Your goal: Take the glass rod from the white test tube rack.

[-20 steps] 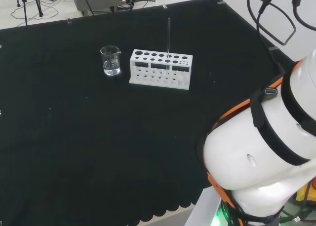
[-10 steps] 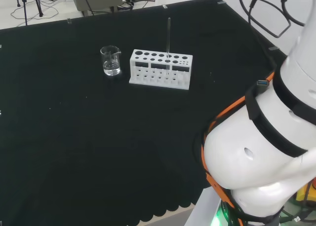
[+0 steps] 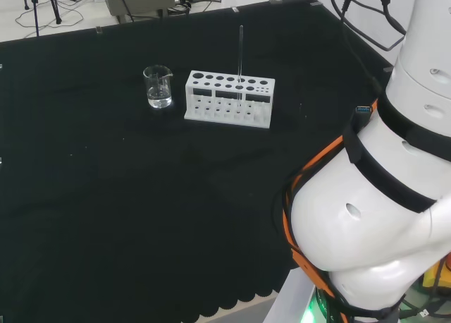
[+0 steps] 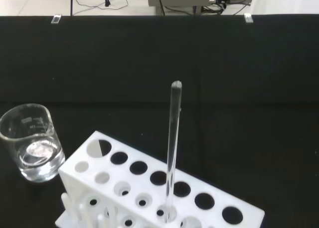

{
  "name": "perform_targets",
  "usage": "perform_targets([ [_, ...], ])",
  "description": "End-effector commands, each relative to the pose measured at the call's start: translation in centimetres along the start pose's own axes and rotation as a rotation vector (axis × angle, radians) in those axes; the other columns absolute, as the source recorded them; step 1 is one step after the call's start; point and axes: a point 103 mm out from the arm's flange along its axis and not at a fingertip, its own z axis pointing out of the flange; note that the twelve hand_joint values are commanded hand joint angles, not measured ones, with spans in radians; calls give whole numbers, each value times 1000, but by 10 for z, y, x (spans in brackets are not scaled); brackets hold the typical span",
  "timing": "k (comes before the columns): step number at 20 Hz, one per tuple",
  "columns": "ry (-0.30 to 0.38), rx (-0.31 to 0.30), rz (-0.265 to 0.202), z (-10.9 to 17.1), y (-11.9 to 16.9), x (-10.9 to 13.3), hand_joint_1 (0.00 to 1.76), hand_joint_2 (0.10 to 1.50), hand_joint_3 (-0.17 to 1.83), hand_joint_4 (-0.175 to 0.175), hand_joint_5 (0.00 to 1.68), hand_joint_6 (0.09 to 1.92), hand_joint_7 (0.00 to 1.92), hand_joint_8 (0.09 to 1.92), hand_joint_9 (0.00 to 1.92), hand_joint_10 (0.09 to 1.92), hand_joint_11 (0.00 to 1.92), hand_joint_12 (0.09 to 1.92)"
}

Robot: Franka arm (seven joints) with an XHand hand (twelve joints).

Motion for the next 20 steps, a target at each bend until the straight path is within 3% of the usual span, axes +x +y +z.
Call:
perform_targets([
  [1, 28, 16, -40, 25, 31, -7, 659, 1238, -175, -175, 371, 906, 700, 972, 974, 922, 626, 1330],
  [8, 41, 26, -56, 46, 41, -9, 667, 1242, -175, -175, 355, 904, 709, 988, 1002, 952, 791, 1290],
  [20, 23, 75, -73, 58, 38, 5, 668, 1246, -175, -175, 345, 891, 711, 995, 1049, 972, 871, 1283],
])
